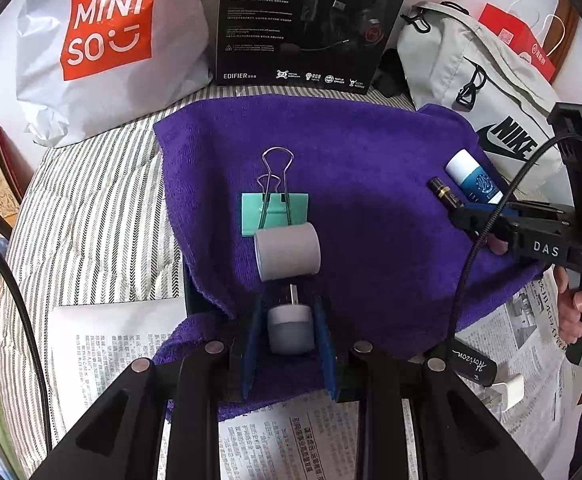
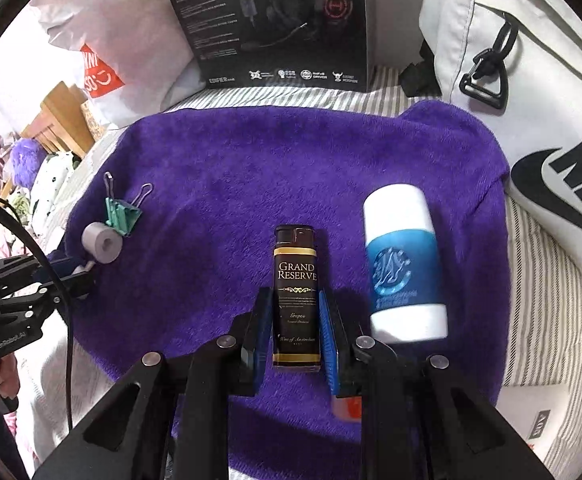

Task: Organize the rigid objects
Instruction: 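Set the USB light beside the tape roll with the left gripper while the right sets the bottle down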

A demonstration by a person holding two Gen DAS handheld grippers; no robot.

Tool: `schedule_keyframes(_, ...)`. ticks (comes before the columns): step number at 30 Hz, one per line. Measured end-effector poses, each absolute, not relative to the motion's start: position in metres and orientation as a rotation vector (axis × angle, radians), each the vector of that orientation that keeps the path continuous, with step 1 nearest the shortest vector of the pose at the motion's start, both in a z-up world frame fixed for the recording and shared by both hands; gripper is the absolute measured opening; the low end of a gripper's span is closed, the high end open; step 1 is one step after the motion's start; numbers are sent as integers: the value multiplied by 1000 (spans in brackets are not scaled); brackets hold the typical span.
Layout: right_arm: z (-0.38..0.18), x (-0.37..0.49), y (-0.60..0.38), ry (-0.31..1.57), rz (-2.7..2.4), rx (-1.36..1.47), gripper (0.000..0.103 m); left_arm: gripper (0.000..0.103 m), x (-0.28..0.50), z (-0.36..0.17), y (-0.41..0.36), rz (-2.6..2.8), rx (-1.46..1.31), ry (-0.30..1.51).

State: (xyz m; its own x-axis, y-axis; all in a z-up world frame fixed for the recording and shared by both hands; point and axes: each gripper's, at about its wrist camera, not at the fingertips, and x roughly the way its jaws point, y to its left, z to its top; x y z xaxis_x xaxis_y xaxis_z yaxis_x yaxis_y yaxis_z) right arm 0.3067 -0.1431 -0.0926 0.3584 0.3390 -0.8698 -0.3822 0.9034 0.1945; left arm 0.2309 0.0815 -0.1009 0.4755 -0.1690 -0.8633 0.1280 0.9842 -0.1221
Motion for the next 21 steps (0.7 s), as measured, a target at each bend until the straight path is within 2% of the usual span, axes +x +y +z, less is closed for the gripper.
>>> schedule_keyframes(21,-96,305,-134,1066,441,-161,24,25,233,-104,80,-180,-18,1080)
